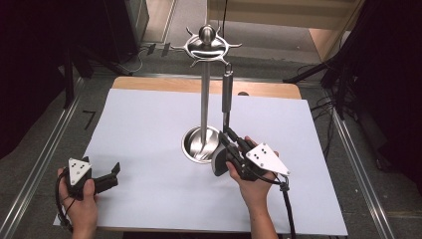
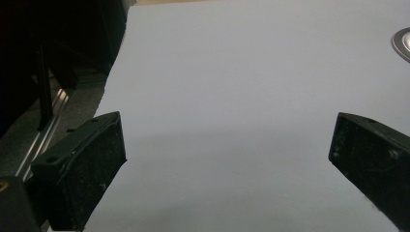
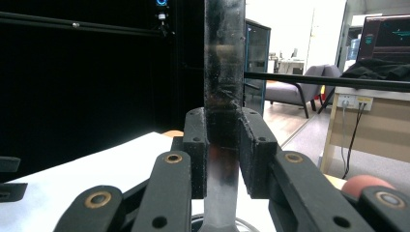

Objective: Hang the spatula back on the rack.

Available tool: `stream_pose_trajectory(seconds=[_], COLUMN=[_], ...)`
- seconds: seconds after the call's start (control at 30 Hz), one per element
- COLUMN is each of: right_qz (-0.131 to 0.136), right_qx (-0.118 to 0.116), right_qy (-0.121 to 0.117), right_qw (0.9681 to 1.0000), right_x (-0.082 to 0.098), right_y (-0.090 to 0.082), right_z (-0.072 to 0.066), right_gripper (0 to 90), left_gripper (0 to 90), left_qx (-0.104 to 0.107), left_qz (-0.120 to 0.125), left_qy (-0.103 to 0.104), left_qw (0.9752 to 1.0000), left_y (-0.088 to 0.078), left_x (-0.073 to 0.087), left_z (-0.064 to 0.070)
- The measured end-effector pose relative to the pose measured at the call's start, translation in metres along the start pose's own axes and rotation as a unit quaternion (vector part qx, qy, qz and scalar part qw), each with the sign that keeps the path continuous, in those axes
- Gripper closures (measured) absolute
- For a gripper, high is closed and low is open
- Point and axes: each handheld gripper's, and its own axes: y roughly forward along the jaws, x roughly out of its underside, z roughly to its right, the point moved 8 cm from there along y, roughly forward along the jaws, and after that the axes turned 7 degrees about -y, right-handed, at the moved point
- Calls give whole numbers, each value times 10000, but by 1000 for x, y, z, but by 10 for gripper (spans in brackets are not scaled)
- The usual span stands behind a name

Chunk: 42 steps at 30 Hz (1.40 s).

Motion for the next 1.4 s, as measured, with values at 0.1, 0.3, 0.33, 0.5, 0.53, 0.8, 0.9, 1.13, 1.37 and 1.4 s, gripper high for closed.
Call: stream_pose_trajectory(seconds=[0.1, 0.3, 0.33, 0.5, 0.53, 0.8, 0.9, 1.13, 1.37, 1.4], right_qz=[-25, -71, -63, -70, -77, -59, -60, -48, -106, -119], right_qx=[19, 34, 28, 20, 21, 70, 72, 131, 211, 206], right_qy=[14, 20, 10, 8, 15, -39, -23, -79, -15, -9], right_qw=[10000, 10000, 10000, 10000, 10000, 10000, 10000, 9999, 9997, 9997], right_x=[1, 3, 4, 5, 5, 7, 8, 8, 8, 8], right_y=[0, 2, 2, 2, 2, 2, 3, 5, 5, 5], right_z=[1, 2, 3, 1, 1, 4, 4, 5, 7, 8], right_gripper=[767, 767, 767, 767, 767, 767, 767, 765, 758, 757], left_gripper=[2, 2, 2, 2, 2, 2, 2, 2, 2, 2], left_qx=[-1, 0, 1, 3, 8, 6, 3, 10, 10, 8], left_qz=[1, 0, 0, 0, 3, -2, 1, 0, -8, -9], left_qy=[-1, -2, -3, -1, -7, 0, -3, -11, -11, -10], left_qw=[10000, 10000, 10000, 10000, 10000, 10000, 10000, 10000, 10000, 10000], left_y=[0, 0, 0, 0, 0, 0, 0, 0, 0, 0], left_x=[0, 0, 0, 0, 0, 0, 0, 0, 0, 0], left_z=[0, 0, 0, 0, 0, 0, 0, 0, 0, 0])
